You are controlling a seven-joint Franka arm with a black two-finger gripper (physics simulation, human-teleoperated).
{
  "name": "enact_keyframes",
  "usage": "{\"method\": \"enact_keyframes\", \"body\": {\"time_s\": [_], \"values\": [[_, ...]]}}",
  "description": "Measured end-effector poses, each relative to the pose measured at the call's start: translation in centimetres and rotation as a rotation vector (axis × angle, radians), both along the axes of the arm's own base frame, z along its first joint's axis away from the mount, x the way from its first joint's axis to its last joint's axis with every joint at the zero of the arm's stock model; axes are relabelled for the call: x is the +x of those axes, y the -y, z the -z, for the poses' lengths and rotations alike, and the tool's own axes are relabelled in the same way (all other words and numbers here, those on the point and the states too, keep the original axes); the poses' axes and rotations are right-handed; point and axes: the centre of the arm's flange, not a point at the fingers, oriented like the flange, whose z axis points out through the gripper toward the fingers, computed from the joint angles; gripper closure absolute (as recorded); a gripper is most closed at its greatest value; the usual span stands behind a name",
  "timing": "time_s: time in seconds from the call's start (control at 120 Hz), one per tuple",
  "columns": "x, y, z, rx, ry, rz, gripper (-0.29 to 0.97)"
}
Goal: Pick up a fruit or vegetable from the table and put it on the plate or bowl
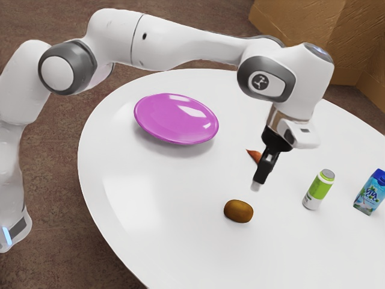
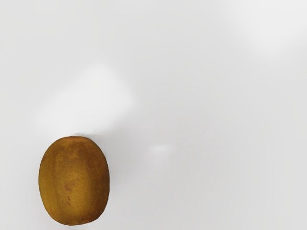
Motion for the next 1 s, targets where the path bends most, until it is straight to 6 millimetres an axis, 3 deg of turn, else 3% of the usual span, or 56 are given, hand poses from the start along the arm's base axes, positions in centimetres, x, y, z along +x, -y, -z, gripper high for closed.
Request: {"method": "enact_keyframes", "body": {"time_s": [0.067,0.217,0.417,0.592,0.8,0.917,1.0], "values": [[-0.4,0.4,0.5,0.036,0.002,-0.012,0.00],[0.8,-1.3,1.5,0.073,0.009,-0.138,0.00],[2.3,-2.1,6.7,0.109,-0.063,-0.256,0.00],[2.5,-3.0,9.5,0.136,-0.096,-0.343,0.00],[0.7,-2.7,10.7,0.159,-0.092,-0.400,0.00],[0.6,-2.5,11.1,0.145,-0.069,-0.425,0.00],[1.0,-3.4,11.9,0.143,-0.074,-0.461,0.00]]}}
